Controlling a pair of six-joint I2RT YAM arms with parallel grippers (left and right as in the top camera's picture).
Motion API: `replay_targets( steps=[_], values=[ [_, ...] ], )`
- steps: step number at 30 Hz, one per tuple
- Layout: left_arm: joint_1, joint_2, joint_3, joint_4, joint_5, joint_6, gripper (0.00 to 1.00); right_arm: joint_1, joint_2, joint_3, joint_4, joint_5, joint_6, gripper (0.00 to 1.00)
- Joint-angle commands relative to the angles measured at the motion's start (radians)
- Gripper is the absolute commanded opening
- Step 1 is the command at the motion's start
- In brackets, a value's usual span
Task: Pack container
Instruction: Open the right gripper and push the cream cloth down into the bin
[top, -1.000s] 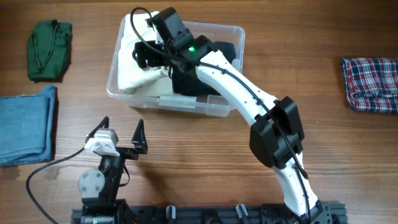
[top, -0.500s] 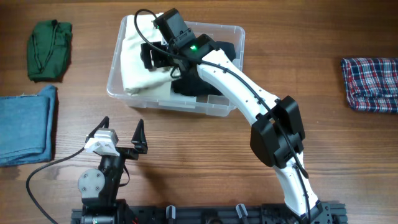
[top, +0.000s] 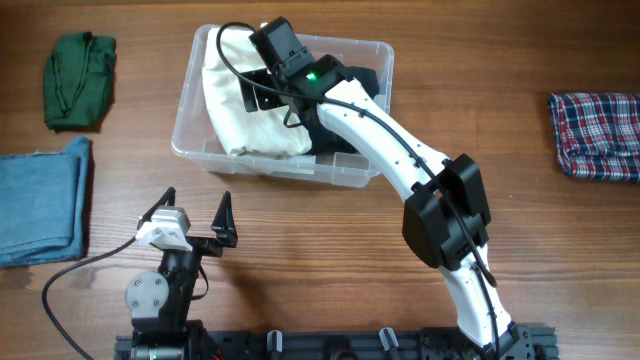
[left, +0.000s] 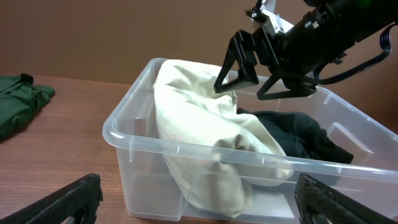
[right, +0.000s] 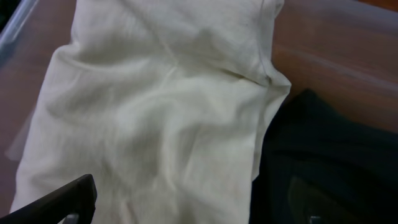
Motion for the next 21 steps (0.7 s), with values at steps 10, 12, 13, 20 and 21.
replay_targets(
  steps=[10,12,13,20,21],
  values=[
    [0.006,-0.007,-0.001,-0.009,-0.002,-0.008,1.0,0.016,-0.045,0.017,-0.09,-0.214,-0.056,0.05],
    [0.006,-0.007,-0.001,-0.009,-0.002,-0.008,1.0,0.034,-0.044,0.017,-0.106,-0.221,-0.045,0.04],
    [0.006,-0.007,-0.001,-0.009,-0.002,-0.008,1.0,0.042,-0.043,0.016,-0.11,-0.221,-0.045,0.04],
    [0.006,-0.007,-0.001,-0.009,-0.002,-0.008,1.0,0.1,-0.016,0.015,-0.114,-0.221,-0.046,0.04],
    [0.006,-0.007,-0.001,-0.009,-0.002,-0.008,1.0,0.106,-0.005,0.015,-0.112,-0.222,-0.045,0.04]
  ],
)
